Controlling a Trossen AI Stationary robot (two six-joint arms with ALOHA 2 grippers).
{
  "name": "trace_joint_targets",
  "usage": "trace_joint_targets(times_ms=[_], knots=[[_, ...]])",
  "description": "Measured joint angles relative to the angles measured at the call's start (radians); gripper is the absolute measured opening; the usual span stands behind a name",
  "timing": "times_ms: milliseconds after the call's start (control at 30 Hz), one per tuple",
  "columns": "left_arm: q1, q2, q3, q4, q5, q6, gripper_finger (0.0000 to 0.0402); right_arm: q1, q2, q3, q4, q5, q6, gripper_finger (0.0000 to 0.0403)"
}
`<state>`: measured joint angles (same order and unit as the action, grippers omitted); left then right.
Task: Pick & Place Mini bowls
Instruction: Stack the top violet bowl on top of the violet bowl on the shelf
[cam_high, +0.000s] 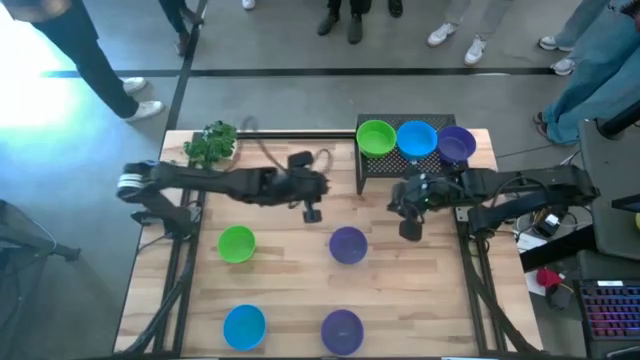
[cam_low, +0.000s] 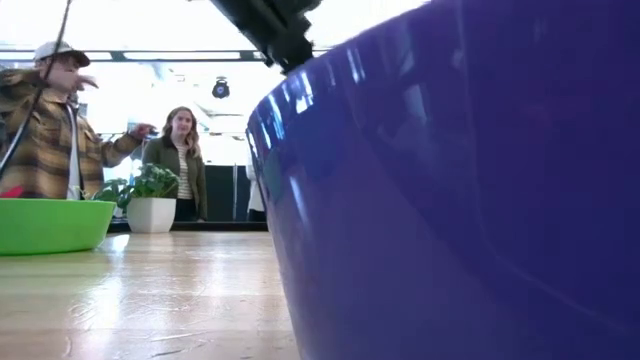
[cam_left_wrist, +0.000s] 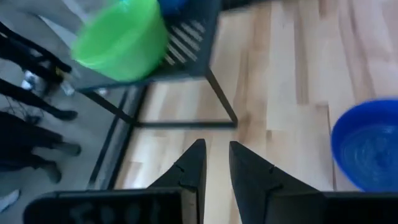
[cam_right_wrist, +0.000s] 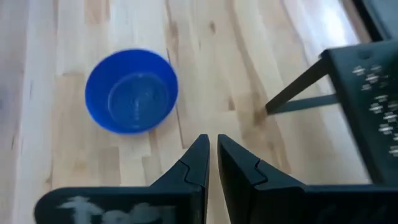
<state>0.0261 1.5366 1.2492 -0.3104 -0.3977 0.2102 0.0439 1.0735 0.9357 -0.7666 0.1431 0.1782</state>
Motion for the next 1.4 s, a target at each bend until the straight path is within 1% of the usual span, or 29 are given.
trace_joint_targets(times_ms=[133, 267, 333, 400, 533, 733, 900, 1000, 1167, 1333, 1400], knots=[[-0.001, -0.126, -0.108, 0.068, 0.0, -0.024, 0.0064, 0.005, 0.057, -0.003, 0.008, 0.002, -0.003, 0.0031], [-0.002, -0.236, -0.199, 0.159, 0.002, -0.032, 0.0064, 0.005, 0.126, -0.003, 0.027, 0.006, -0.057, 0.0031], [-0.002, -0.281, -0.239, 0.201, 0.002, -0.028, 0.0064, 0.005, 0.163, -0.003, 0.039, 0.005, -0.075, 0.0032], [-0.002, -0.312, -0.268, 0.208, 0.002, -0.029, 0.0064, 0.005, 0.194, -0.003, 0.067, 0.005, -0.081, 0.0036], [-0.003, -0.363, -0.311, 0.228, 0.003, -0.03, 0.0064, 0.005, 0.257, -0.003, 0.107, 0.005, -0.081, 0.0055], [-0.003, -0.38, -0.323, 0.225, 0.003, -0.022, 0.0064, 0.005, 0.337, -0.003, 0.151, 0.003, -0.067, 0.0102], [-0.003, -0.379, -0.323, 0.229, 0.003, -0.006, 0.0064, 0.004, 0.396, -0.003, 0.224, -0.053, 0.023, 0.0129], [-0.003, -0.379, -0.323, 0.229, 0.003, -0.005, 0.0064, 0.005, 0.433, -0.003, 0.246, -0.1, 0.031, 0.0136], [-0.003, -0.377, -0.322, 0.229, 0.003, -0.004, 0.0064, 0.004, 0.495, -0.003, 0.258, -0.103, 0.031, 0.0139], [-0.003, -0.376, -0.322, 0.226, 0.003, -0.004, 0.0064, 0.004, 0.525, -0.003, 0.268, -0.104, 0.032, 0.0139], [-0.003, -0.376, -0.322, 0.226, 0.003, -0.004, 0.0064, 0.004, 0.53, -0.003, 0.277, -0.122, 0.032, 0.0139]])
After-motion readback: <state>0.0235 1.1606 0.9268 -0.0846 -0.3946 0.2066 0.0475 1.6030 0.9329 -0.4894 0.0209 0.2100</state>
